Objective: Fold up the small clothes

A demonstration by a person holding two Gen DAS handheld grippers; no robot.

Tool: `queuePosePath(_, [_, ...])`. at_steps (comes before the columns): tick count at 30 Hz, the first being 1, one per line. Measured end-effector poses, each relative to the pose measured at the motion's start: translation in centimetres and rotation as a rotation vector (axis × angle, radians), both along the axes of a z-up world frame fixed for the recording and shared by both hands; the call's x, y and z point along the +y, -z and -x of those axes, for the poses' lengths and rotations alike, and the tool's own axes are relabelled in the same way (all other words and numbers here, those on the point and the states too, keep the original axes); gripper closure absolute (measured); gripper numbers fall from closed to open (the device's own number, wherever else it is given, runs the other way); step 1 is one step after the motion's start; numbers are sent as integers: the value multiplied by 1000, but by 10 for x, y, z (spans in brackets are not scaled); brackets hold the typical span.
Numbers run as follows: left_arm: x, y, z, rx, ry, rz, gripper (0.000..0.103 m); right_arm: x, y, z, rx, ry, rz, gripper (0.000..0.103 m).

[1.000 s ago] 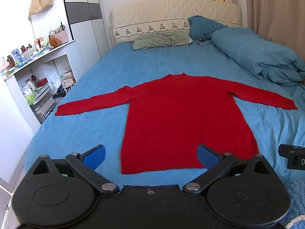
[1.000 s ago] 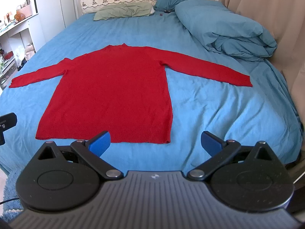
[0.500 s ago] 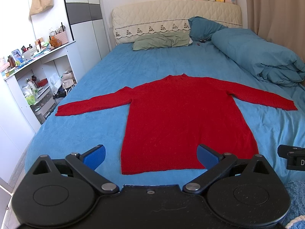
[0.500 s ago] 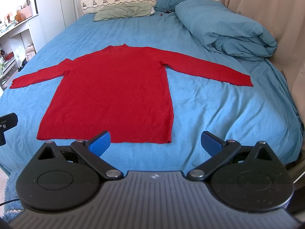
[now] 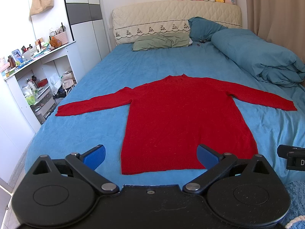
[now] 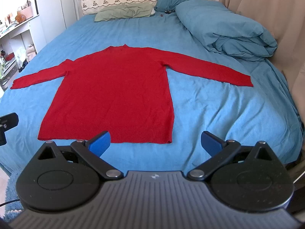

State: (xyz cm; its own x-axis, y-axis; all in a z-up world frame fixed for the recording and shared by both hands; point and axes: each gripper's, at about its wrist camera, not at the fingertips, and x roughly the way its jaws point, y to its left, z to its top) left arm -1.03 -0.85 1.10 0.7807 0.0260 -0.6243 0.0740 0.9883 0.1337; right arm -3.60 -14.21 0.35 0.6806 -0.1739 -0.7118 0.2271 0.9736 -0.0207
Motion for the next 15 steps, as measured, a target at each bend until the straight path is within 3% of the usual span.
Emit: queuePosePath(15, [-16, -20, -18, -31, 47, 13, 0, -14, -13, -1, -40, 32, -3, 0])
